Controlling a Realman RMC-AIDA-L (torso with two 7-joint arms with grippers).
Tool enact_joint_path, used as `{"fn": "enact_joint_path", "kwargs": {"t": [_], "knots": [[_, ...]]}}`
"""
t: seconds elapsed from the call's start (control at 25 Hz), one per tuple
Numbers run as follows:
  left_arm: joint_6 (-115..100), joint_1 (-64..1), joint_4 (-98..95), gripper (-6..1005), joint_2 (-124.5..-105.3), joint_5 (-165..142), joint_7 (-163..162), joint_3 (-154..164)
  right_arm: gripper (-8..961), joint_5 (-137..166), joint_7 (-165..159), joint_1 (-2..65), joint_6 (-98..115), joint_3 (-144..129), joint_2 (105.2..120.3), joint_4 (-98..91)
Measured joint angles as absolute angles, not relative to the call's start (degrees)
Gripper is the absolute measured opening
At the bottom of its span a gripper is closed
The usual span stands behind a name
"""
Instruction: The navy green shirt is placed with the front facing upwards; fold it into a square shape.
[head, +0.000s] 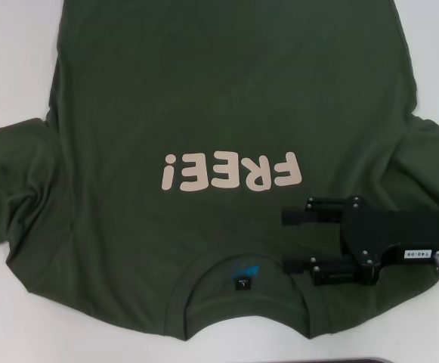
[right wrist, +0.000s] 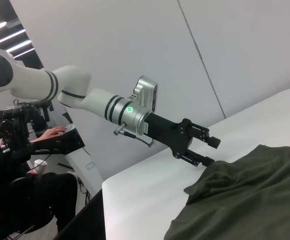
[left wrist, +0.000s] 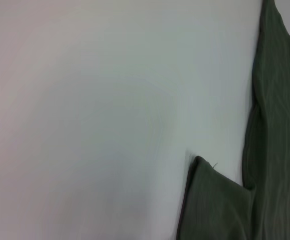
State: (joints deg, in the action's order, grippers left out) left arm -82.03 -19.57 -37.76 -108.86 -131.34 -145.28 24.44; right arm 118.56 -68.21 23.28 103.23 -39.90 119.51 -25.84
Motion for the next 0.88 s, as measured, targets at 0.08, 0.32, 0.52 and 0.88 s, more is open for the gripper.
{"fn": "enact_joint_path", "kwargs": {"t": [0.08, 0.32, 0.52, 0.88], "knots": [[-82.0, -19.6, -37.7, 688, -108.9, -131.3, -145.3, 24.5, 797, 118.6, -68.2, 23.3, 103.2, -39.9, 119.51, -25.8], [-81.5, -19.8, -37.4, 688, -109.09, -131.6, -145.3, 24.9, 797, 118.6, -68.2, 23.3, 103.2, -39.8, 119.51, -25.8], [-81.0, -20.2, -36.7, 689, -109.24, -131.9, -145.3, 25.0, 796, 118.6, -68.2, 23.3, 103.1, -39.8, 119.51, -25.8], [-80.7, -20.5, -36.5, 688, -109.54, -132.0, -145.3, 26.0, 797, 118.6, -68.2, 23.2, 102.6, -39.8, 119.51, -25.8]]}}
